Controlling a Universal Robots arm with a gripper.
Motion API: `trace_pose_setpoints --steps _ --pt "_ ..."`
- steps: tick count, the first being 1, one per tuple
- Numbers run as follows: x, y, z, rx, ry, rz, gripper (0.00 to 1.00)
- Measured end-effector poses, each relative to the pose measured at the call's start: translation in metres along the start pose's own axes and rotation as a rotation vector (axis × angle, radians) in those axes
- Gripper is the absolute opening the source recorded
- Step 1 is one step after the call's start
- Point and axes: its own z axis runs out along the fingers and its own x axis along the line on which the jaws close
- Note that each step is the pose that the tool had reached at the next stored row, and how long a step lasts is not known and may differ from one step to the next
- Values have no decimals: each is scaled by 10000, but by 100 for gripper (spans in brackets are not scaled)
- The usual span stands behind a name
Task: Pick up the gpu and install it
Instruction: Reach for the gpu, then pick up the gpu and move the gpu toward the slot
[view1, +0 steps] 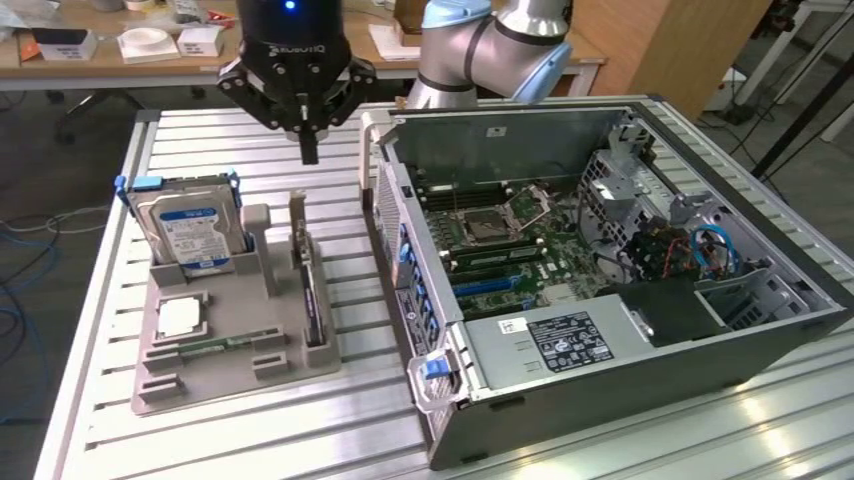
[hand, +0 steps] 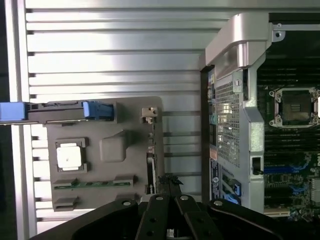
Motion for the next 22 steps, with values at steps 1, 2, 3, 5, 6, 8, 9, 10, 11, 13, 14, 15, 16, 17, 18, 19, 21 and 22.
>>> trace_pose_setpoints --steps 1,2,3,5,6,8,9,10,11,13,14,15,16,17,18,19,21,22 --pt "44 -2 -1 0 -7 -1 11" --pt "57 -4 -2 1 -9 0 11" --pt "56 -4 -2 0 -9 -1 11" --pt "57 -4 -2 0 -9 -1 11" --pt "57 -4 -2 0 -9 -1 11" --pt "57 -4 -2 0 -9 -1 11" --pt "57 -4 -2 0 -9 -1 11" --pt "57 -4 -2 0 -9 -1 11" --pt "57 -4 -2 0 -8 -1 11" --pt "57 -4 -2 0 -9 -1 11" --pt "57 -4 -2 0 -9 -1 11" --pt "57 -4 -2 0 -9 -1 11" --pt "57 -4 -2 0 -9 -1 11" --pt "57 -4 -2 0 -9 -1 11" --pt "57 -4 -2 0 -9 -1 11" --pt "57 -4 -2 -1 -10 -1 11" --pt "57 -4 -2 0 -9 -1 17" --pt "57 -4 -1 -1 -10 -1 17"
